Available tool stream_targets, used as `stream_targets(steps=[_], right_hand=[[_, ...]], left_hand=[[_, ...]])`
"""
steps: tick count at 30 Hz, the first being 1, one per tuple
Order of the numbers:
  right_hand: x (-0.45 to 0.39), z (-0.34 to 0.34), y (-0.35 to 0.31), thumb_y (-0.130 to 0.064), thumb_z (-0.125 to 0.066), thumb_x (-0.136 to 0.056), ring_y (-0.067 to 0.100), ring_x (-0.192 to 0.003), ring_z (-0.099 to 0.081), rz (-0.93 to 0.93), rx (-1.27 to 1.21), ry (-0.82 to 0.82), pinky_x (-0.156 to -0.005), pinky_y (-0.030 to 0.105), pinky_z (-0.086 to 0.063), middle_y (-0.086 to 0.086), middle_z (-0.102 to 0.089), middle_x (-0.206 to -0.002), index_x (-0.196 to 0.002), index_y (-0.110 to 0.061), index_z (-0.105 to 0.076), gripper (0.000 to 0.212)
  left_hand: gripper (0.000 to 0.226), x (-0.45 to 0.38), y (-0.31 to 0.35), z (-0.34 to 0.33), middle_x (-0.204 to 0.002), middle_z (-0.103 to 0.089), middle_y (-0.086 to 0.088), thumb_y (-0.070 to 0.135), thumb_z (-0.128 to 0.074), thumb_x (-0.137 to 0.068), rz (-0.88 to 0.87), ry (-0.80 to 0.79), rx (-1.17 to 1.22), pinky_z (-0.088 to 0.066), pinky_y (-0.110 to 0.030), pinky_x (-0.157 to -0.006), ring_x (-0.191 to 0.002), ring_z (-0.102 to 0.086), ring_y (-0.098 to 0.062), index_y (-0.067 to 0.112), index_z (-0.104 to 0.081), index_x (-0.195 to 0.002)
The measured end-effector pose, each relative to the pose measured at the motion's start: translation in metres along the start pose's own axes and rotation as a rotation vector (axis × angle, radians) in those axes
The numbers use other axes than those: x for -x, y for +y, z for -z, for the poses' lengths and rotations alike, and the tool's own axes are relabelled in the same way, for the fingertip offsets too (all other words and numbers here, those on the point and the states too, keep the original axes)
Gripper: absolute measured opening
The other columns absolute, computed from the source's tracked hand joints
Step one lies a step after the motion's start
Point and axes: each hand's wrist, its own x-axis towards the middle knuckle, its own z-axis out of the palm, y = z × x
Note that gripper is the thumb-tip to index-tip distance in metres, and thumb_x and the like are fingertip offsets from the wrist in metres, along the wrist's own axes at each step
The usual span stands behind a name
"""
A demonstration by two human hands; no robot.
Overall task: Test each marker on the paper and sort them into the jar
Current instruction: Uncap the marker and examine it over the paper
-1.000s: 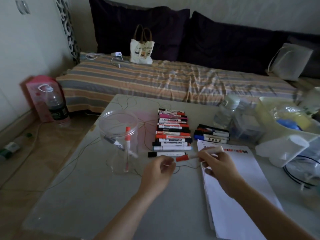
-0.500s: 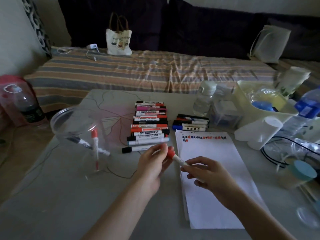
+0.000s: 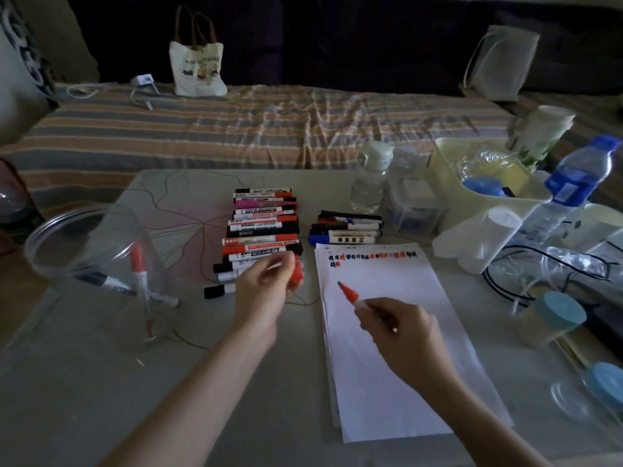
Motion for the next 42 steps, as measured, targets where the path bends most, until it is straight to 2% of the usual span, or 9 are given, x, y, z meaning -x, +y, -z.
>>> stream_targets(steps=[3, 7, 10, 13, 17, 23, 31, 35, 42], right_hand=[[-0.006, 0.001, 0.001, -0.031, -0.058, -0.095, 0.003, -0.063, -0.066, -0.078, -0.124, -0.015, -0.05, 0.017, -0.052, -0.009, -0.068, -0.088, -0.113, -0.033, -0.059, 0.018], [-0.008, -0.002, 0.0, -0.02, -0.055, -0.097, 0.005, -0.069, -0.069, -0.01, -0.164, -0.015, -0.057, 0.018, -0.056, -0.005, -0.065, -0.101, -0.107, -0.037, -0.055, 0.019], [-0.011, 0.0, 0.0, -0.012, -0.052, -0.097, 0.004, -0.084, -0.071, -0.002, -0.245, -0.009, -0.073, 0.02, -0.058, -0.006, -0.065, -0.116, -0.101, -0.038, -0.061, 0.028], [-0.016, 0.009, -0.001, 0.0, -0.046, -0.098, 0.011, -0.101, -0.069, -0.112, -0.552, 0.003, -0.084, 0.035, -0.058, -0.004, -0.066, -0.122, -0.109, -0.03, -0.066, 0.038], [-0.03, 0.025, -0.001, 0.006, -0.056, -0.087, 0.014, -0.092, -0.071, -0.273, -0.952, 0.034, -0.077, 0.038, -0.06, -0.002, -0.074, -0.098, -0.115, -0.027, -0.067, 0.045], [-0.068, 0.006, 0.003, -0.027, -0.061, -0.092, 0.011, -0.053, -0.054, -0.191, -0.496, 0.184, -0.053, 0.026, -0.046, 0.004, -0.063, -0.065, -0.092, -0.014, -0.069, 0.016], [-0.12, -0.021, 0.024, -0.019, -0.071, -0.085, 0.012, -0.061, -0.066, -0.168, -0.215, 0.132, -0.061, 0.036, -0.06, 0.0, -0.07, -0.067, -0.076, -0.022, -0.07, 0.009], [-0.123, -0.033, 0.035, -0.031, -0.069, -0.088, -0.003, -0.053, -0.062, -0.184, -0.181, 0.154, -0.048, 0.01, -0.047, -0.006, -0.068, -0.065, -0.078, -0.017, -0.07, 0.018], [-0.118, -0.038, 0.049, -0.033, -0.074, -0.082, -0.001, -0.063, -0.065, -0.125, -0.139, 0.216, -0.056, 0.013, -0.051, -0.008, -0.07, -0.07, -0.078, -0.02, -0.071, 0.014]], left_hand=[[0.013, 0.004, -0.014, 0.001, -0.095, -0.07, 0.01, 0.026, -0.063, -0.091, -0.289, -0.175, -0.575, -0.055, -0.027, -0.081, -0.087, -0.065, -0.006, 0.027, -0.069, -0.103], [0.021, -0.007, -0.025, 0.003, -0.103, -0.067, 0.009, 0.027, -0.058, -0.095, -0.525, -0.295, -0.918, -0.048, -0.016, -0.077, -0.089, -0.06, -0.003, 0.021, -0.067, -0.112], [0.023, -0.017, -0.03, 0.006, -0.108, -0.06, 0.006, 0.025, -0.058, -0.095, -0.611, -0.372, -1.064, -0.039, -0.007, -0.075, -0.092, -0.054, -0.003, 0.019, -0.065, -0.116], [0.03, -0.027, -0.041, 0.013, -0.119, -0.054, 0.007, 0.028, -0.057, -0.095, -0.647, -0.431, -1.132, -0.042, -0.016, -0.091, -0.107, -0.051, -0.007, 0.022, -0.06, -0.124], [0.044, -0.031, -0.053, 0.014, -0.137, -0.046, 0.012, 0.05, -0.043, -0.094, -0.768, -0.463, -1.254, -0.035, -0.03, -0.108, -0.127, -0.039, -0.01, 0.029, -0.048, -0.133], [0.064, -0.036, -0.057, 0.01, -0.152, -0.034, 0.017, 0.067, -0.021, -0.089, -0.809, -0.456, -1.353, -0.027, -0.03, -0.106, -0.134, -0.032, -0.013, 0.037, -0.043, -0.141], [0.049, -0.047, -0.062, 0.007, -0.142, -0.049, 0.015, 0.06, -0.037, -0.093, -0.832, -0.392, -1.261, -0.041, -0.026, -0.093, -0.116, -0.05, -0.013, 0.032, -0.061, -0.126], [0.048, -0.048, -0.064, 0.006, -0.141, -0.05, 0.015, 0.059, -0.045, -0.089, -0.857, -0.366, -1.291, -0.04, -0.024, -0.088, -0.108, -0.051, -0.013, 0.031, -0.062, -0.124], [0.046, -0.049, -0.066, 0.006, -0.141, -0.05, 0.016, 0.061, -0.048, -0.086, -0.858, -0.342, -1.273, -0.047, -0.032, -0.093, -0.111, -0.053, -0.015, 0.036, -0.063, -0.122]])
